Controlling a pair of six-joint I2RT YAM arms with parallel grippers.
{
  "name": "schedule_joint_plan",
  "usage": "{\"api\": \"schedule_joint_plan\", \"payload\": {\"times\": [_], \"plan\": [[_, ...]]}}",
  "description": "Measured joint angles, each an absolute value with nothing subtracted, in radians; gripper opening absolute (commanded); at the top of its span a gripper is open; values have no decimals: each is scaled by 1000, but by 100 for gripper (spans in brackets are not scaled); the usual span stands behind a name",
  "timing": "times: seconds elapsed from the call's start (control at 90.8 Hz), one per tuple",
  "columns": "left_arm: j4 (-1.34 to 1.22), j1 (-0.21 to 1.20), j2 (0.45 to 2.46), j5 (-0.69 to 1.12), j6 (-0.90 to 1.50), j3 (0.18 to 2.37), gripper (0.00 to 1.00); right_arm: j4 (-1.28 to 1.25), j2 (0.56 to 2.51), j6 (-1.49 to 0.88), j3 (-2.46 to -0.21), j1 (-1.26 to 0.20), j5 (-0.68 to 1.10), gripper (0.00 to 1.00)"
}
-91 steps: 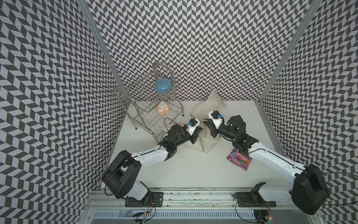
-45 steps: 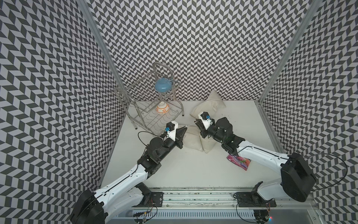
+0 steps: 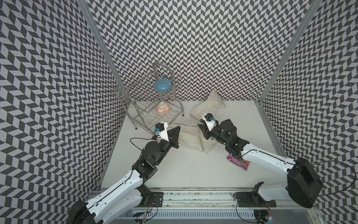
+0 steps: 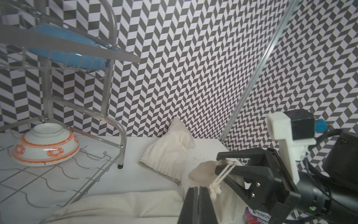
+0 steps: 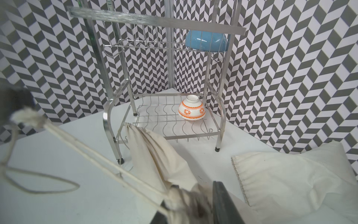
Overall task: Close the soil bag
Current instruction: Frap the soil bag at the center of the board, then move the soil bag to the center of the board.
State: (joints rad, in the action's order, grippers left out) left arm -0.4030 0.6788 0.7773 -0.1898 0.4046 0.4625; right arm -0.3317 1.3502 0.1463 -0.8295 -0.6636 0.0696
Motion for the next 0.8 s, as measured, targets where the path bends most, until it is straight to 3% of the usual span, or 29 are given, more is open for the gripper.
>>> {"api": "schedule_joint_plan", "payload": {"times": [0.187,0.397,0.54,0.562,0.639,0.804], "plan": [[-384,582,637,-285,551,355,0,-247,1288,150,-803,-601,214,68],[-207,403,434,-321,727,173,0,-230,1270,112,-851,-548,283,83],[-88,332,275,-352,808,110,0,-221,1394,32,-958,-442,234,89],[-79,326,266,-358,817,110,4,-213,1425,21,-981,-429,219,91],[-63,313,248,-379,838,110,33,-164,1569,-3,-1084,-394,155,97],[-30,307,278,-381,819,151,72,-62,1876,-31,-1288,-374,55,100]]}}
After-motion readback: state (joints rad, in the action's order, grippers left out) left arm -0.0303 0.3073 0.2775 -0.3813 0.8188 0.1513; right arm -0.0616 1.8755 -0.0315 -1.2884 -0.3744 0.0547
